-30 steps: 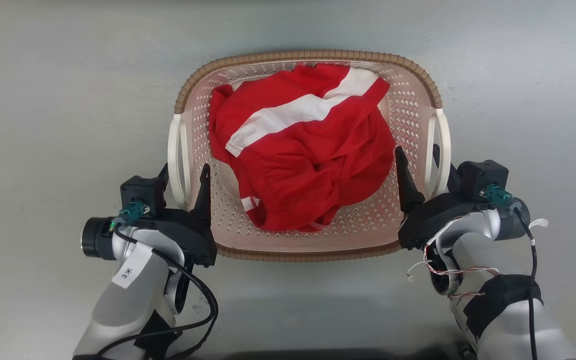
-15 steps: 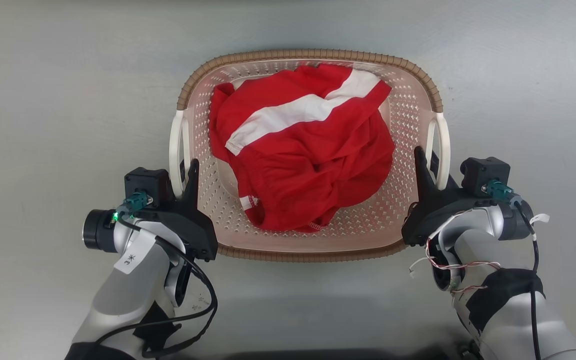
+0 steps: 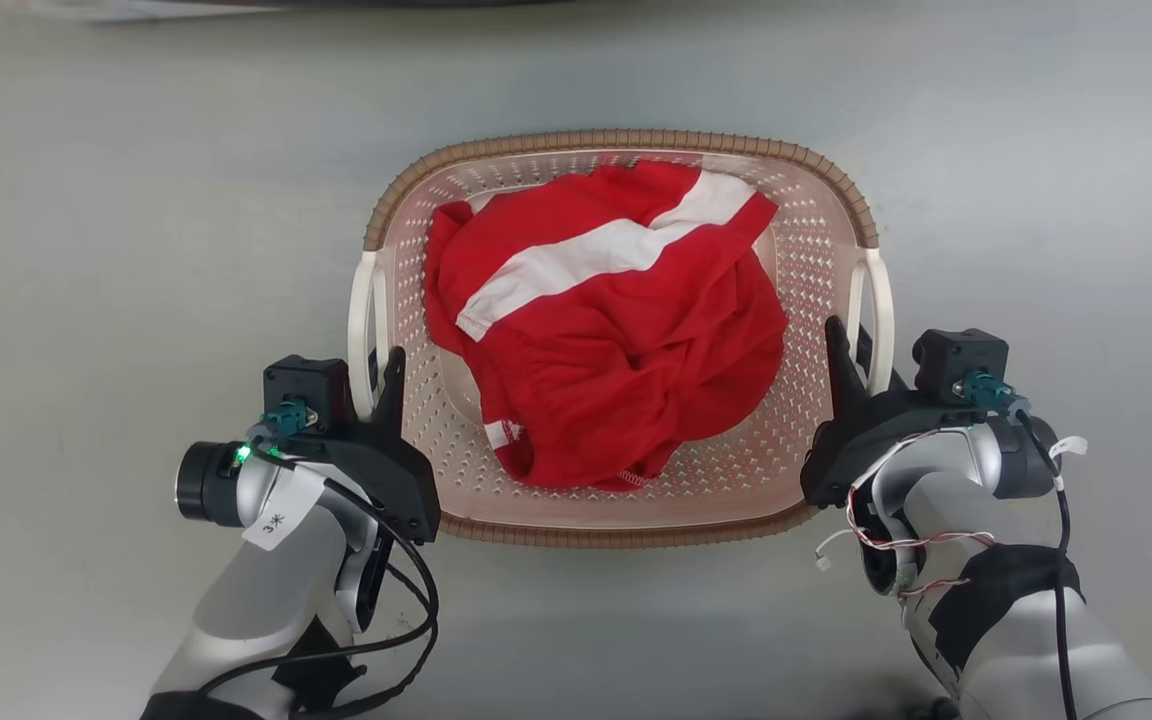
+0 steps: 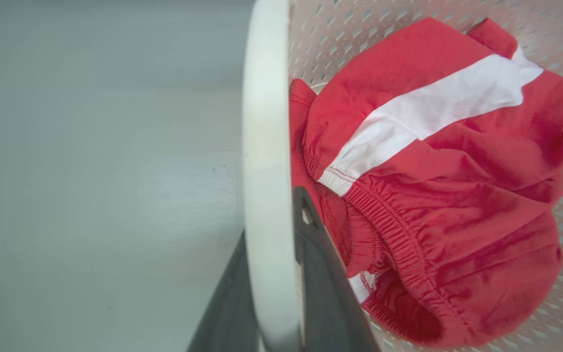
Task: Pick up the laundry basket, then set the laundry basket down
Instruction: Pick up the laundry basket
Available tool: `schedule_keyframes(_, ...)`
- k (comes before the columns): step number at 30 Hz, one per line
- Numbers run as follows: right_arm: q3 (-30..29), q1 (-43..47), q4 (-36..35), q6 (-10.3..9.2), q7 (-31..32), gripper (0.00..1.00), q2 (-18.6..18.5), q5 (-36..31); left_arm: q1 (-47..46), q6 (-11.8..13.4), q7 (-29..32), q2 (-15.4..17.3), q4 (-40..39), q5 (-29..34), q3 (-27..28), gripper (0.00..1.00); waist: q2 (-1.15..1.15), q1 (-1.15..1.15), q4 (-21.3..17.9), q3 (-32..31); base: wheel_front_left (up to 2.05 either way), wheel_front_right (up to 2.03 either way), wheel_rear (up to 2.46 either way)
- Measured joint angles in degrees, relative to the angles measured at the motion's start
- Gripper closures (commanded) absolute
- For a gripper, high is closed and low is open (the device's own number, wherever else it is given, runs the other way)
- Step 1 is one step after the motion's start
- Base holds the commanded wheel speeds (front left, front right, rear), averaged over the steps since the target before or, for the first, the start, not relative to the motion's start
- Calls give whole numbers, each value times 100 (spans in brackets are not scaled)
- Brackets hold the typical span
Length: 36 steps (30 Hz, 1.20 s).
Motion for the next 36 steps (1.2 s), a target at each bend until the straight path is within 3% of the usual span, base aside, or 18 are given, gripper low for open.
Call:
schedule_keyframes(12,566,72,135,-58,96,100,-1,591,66,15,25,-8,370,-253,-199,100,0,0,-44,-680,0,0,0)
schedule_keyframes(36,1969,1236,160,-267,1289,100,-2,1824,1198,-41,898,-3,939,-866,-699,100,-1,-2,-91,-2610,0,0,0)
